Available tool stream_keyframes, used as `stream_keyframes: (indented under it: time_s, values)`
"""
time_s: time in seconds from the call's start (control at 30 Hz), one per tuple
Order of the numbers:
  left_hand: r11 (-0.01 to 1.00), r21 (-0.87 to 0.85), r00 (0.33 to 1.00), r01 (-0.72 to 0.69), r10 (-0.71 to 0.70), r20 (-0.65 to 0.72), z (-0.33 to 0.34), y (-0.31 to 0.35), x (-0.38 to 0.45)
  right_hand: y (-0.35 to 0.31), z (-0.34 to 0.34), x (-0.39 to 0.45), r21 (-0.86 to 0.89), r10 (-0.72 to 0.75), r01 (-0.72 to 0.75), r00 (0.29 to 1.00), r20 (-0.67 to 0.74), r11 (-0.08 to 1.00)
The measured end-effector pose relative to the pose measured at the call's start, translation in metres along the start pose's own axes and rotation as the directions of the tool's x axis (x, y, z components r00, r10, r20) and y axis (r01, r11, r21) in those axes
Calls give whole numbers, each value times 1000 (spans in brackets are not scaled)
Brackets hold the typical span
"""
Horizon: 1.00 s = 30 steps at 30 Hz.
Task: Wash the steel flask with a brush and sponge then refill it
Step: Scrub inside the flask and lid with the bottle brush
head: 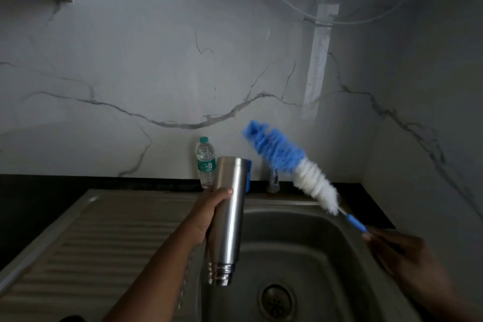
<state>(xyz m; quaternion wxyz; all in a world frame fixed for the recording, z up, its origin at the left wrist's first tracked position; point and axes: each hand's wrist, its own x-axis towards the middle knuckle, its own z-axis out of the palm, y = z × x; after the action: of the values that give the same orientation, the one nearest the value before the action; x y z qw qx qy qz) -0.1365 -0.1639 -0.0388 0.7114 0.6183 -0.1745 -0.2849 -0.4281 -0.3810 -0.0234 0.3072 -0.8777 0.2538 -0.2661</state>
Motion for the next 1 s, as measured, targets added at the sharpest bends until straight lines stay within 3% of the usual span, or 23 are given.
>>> stream_keyframes:
  time_s: [0.13,0.3,0.4,0.6,1.0]
  values:
    - [933,317,968,-170,219,-125,-6,-17,4,-11,-23,10,24,20,-21,1000,22,1000]
    - [728,603,889,-326,453,-65,-10,-22,1,-23,-43,18,-21,47,-46,997,58,999]
    - [717,608,873,-341,481,-77,-11,-18,0,-35,-42,16,-61,15,-8,993,118,998]
    - [702,609,834,-369,539,-116,-12,-17,5,-48,-34,6,-182,14,6,994,108,983]
    - [706,611,824,-358,547,-149,-10,-16,12,-61,-31,-4,-164,70,-51,992,109,985]
